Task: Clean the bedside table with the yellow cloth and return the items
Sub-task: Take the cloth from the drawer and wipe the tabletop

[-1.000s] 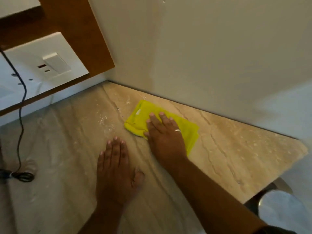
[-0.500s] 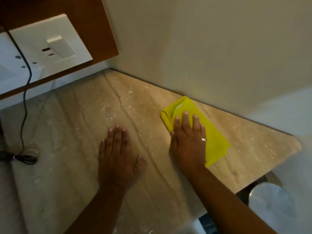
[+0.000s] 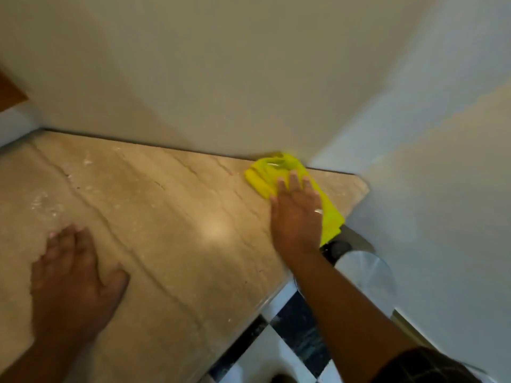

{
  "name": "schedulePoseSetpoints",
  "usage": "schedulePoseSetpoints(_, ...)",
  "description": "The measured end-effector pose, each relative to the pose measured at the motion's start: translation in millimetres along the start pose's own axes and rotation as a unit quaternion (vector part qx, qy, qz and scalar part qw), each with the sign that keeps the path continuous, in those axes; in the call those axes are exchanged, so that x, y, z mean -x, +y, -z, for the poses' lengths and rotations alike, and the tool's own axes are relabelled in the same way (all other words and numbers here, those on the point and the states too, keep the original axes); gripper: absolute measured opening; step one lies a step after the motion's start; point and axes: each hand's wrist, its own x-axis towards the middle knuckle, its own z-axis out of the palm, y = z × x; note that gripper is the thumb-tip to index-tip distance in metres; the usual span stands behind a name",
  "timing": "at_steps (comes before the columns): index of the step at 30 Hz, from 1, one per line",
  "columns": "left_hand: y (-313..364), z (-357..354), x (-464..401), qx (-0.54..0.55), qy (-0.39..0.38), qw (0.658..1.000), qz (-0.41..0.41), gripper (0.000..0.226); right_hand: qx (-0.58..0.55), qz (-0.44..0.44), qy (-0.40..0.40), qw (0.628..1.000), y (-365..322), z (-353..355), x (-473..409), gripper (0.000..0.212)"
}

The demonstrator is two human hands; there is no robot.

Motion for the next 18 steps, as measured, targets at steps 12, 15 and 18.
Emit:
schedulePoseSetpoints(12,53.8,-8.6,-37.1,-0.026,0.004,0.935,-0.353,0.082,-0.038,-0.134,0.015,0.990,40.0,13.5,10.0,0.048)
schedulePoseSetpoints(15,53.7,-5.6,-36.7,-0.009,0.002,0.937,-0.350,0.082,0.009,-0.010,-0.009,1.000,38.1,18.3,11.9,0.046)
schedulePoseSetpoints(18,54.3,-4.4,-37.5,0.005,-0.019,0.939,-0.342,0.080,0.008,-0.118,-0.015,0.993,64.2,21.4,-11.9,0.055)
